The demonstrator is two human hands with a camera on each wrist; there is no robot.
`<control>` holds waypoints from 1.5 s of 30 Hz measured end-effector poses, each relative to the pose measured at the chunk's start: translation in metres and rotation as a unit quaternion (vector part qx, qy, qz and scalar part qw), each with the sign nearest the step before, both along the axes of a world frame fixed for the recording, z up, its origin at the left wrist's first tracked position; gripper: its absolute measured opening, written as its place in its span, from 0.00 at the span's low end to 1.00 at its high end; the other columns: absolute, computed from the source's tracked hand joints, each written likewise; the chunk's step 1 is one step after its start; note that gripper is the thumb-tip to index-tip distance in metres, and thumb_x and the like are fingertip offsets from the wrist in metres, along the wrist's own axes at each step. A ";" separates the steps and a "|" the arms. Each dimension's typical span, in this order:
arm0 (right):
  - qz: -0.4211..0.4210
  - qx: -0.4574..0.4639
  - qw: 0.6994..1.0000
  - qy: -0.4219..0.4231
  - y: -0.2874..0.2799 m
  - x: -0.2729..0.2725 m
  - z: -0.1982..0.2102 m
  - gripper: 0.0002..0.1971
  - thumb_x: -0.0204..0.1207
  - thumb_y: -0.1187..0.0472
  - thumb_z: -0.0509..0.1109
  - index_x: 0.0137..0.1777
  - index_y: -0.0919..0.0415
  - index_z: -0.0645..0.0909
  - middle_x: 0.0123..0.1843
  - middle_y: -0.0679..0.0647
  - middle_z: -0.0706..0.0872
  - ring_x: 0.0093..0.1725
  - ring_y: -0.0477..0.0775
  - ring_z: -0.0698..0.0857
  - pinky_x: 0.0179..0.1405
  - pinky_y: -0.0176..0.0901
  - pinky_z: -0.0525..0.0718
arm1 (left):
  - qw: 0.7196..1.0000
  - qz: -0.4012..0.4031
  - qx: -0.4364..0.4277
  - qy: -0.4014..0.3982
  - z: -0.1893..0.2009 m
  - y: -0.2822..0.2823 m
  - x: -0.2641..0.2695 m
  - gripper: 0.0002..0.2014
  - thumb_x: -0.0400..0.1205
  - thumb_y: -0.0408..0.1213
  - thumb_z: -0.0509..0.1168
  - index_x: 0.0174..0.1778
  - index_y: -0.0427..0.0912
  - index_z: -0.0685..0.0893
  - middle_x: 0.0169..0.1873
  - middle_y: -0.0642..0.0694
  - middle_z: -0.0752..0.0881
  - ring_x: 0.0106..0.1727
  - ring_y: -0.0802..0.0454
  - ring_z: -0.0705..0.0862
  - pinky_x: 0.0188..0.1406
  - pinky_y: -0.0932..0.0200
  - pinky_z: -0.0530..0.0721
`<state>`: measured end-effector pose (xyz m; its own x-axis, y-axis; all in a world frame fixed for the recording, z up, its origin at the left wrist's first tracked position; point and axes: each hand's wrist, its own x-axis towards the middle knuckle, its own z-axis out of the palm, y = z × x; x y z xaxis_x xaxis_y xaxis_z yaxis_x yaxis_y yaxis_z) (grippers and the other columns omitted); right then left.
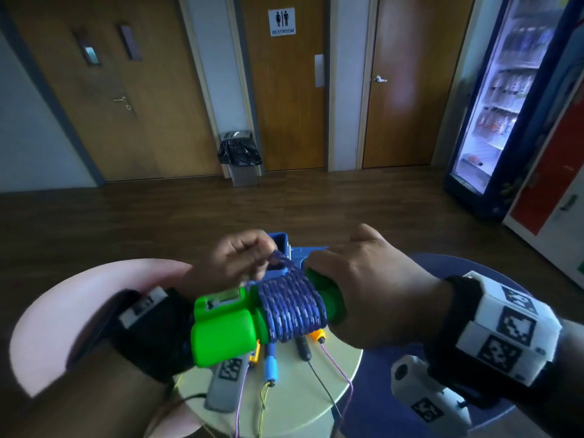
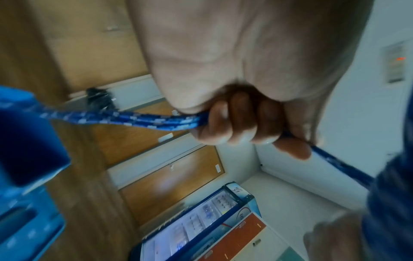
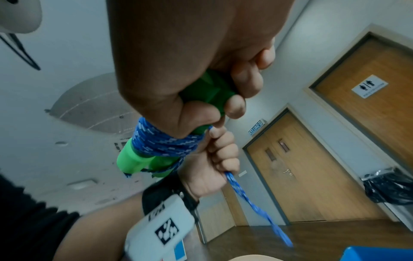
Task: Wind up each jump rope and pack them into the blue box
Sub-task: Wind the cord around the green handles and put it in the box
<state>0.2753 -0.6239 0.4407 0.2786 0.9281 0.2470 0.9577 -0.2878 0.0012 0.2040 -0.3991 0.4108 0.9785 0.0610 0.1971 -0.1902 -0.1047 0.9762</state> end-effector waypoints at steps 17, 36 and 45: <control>-0.217 -0.135 0.959 -0.119 0.001 0.055 -0.006 0.06 0.68 0.50 0.65 0.39 0.50 0.76 0.36 0.44 0.80 0.37 0.50 0.79 0.54 0.48 0.69 | 0.827 -0.013 0.532 -0.179 0.049 -0.049 -0.046 0.11 0.85 0.48 0.64 0.37 0.52 0.82 0.31 0.59 0.80 0.34 0.66 0.76 0.37 0.72 0.71; -0.048 -0.222 0.968 -0.109 0.004 0.008 -0.030 0.03 0.67 0.55 0.64 0.40 0.52 0.75 0.32 0.47 0.76 0.29 0.52 0.74 0.58 0.52 0.69 | 0.756 -0.028 0.629 -0.179 0.073 -0.010 -0.005 0.10 0.83 0.55 0.63 0.39 0.57 0.80 0.32 0.61 0.77 0.34 0.61 0.75 0.34 0.52 0.79; 0.022 -0.165 0.983 -0.076 -0.011 0.000 -0.004 0.08 0.65 0.52 0.67 0.40 0.48 0.71 0.32 0.47 0.80 0.28 0.50 0.75 0.48 0.50 0.64 | 0.820 -0.060 0.558 -0.115 0.052 -0.003 0.022 0.13 0.82 0.57 0.63 0.38 0.55 0.85 0.33 0.61 0.82 0.39 0.62 0.81 0.37 0.66 0.74</control>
